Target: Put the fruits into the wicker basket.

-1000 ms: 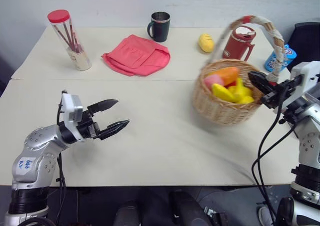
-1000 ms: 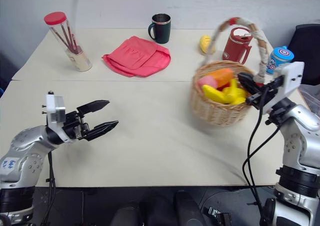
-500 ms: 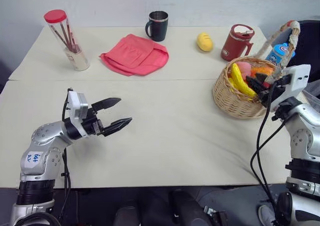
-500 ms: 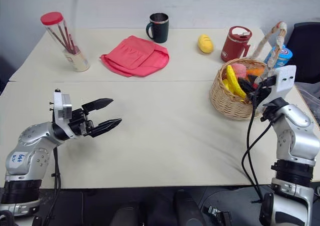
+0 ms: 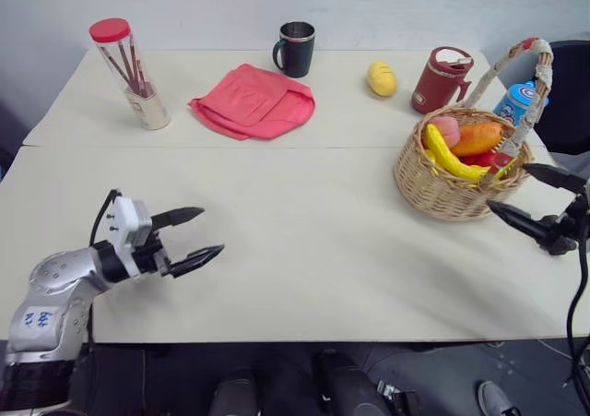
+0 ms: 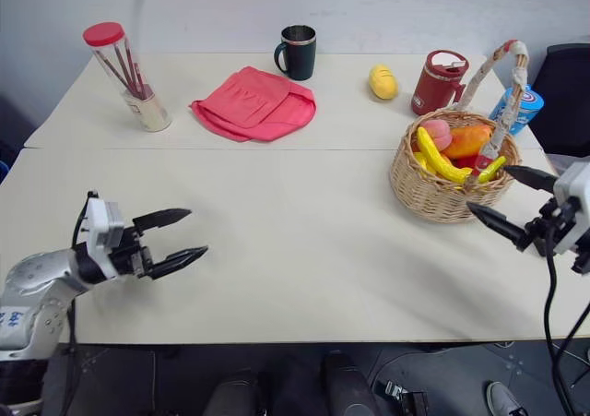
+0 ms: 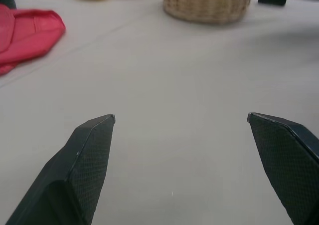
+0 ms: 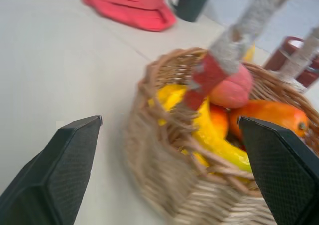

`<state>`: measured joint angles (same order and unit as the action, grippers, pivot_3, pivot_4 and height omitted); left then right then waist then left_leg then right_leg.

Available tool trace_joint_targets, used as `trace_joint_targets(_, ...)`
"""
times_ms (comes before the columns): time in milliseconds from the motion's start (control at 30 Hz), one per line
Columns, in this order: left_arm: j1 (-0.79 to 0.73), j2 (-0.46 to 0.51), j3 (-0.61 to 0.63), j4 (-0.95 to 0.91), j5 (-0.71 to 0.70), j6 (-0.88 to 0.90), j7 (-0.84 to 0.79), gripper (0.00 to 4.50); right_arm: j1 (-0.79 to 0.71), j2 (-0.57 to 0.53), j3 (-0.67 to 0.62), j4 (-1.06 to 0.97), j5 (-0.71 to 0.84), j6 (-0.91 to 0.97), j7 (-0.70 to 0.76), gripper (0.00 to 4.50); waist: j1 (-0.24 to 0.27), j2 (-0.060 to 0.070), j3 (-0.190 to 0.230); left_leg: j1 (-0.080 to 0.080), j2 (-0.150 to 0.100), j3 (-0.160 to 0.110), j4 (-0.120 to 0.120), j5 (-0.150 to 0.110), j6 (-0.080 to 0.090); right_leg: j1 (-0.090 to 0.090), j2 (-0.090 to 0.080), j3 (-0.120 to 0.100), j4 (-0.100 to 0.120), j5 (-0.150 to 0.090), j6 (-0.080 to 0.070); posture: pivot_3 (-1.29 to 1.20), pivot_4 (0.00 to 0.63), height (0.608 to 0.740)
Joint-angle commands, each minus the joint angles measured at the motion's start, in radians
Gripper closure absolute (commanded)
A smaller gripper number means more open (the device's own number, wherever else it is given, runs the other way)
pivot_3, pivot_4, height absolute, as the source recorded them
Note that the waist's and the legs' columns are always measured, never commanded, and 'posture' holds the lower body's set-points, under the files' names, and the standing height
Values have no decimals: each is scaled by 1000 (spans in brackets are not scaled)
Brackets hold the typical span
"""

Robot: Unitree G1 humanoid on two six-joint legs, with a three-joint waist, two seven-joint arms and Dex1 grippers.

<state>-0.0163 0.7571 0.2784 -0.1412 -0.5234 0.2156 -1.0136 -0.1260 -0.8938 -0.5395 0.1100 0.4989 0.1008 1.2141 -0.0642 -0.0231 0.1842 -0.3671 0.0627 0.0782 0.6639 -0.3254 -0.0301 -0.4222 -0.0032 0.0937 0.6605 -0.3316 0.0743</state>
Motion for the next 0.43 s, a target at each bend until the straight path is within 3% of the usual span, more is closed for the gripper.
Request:
trace_joint_targets(33,73,31,51,-30,29,-59,-37,0,81,-4,33,-127,74,-5,134,15,1,0,0,0,0,0,0,0,0,0,0,0,0,0,0,0,150,740)
trace_joint_targets(200,208,28,55,-51,123,-168,-28,0,134,116,245,-202,13,-150,207,15,2,-4,-2,1,1,-1,0,0,1,2,-1,-1,0,0,0,0,150,740)
trace_joint_targets(433,223,-29,41,-97,132,-181,48,0,96,203,344,-72,-68,-329,192,15,18,-2,-1,3,-2,-2,2,-2,4,6,-5,-3,-2,0,0,0,150,740)
